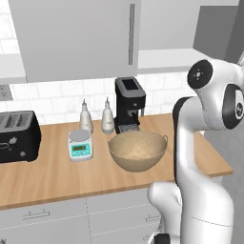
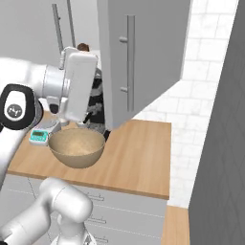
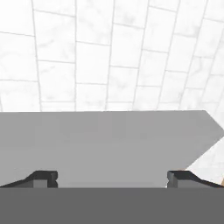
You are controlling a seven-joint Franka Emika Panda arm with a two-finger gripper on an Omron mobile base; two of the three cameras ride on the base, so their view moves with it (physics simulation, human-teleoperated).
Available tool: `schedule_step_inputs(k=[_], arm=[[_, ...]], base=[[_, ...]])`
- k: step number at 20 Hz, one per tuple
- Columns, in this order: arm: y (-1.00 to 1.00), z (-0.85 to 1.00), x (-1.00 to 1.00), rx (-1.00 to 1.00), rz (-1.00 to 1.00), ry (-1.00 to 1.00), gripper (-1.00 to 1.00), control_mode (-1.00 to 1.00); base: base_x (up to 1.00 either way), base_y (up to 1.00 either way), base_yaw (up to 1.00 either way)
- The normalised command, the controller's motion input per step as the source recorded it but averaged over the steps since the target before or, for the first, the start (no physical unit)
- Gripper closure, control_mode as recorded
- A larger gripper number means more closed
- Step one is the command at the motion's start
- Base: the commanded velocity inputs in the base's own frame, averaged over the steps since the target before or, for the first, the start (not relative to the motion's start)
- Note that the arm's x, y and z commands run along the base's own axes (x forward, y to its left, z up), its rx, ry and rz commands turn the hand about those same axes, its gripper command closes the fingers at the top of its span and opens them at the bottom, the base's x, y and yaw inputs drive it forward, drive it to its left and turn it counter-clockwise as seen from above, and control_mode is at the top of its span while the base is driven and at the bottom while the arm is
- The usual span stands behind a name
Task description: Open the cabinet, pick up the bread from the cabinet and place it in the basket. Then move the basket to the dining counter.
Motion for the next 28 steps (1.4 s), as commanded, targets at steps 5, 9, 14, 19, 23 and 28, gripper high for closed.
schedule_step_inputs(k=[5,9,14,19,23,28], arm=[[-1.0,-0.4,0.58,0.04,-0.29,-0.15,-1.0,-1.0],[-0.95,-0.23,0.5,0.02,-0.23,-0.18,-1.0,-1.0],[-0.1,-0.22,0.76,0.0,-0.25,-0.13,-1.0,-1.0],[0.98,-0.21,0.39,0.0,-0.09,-0.24,-1.0,-1.0],[1.0,-0.09,0.12,0.0,0.0,-0.19,-1.0,-1.0],[1.0,0.01,0.06,-0.04,0.15,-0.01,-1.0,-1.0]], base=[[0.0,0.0,0.0],[0.0,0.0,0.0],[0.0,0.0,0.0],[0.0,0.0,0.0],[0.0,0.0,0.0],[0.0,0.0,0.0]])
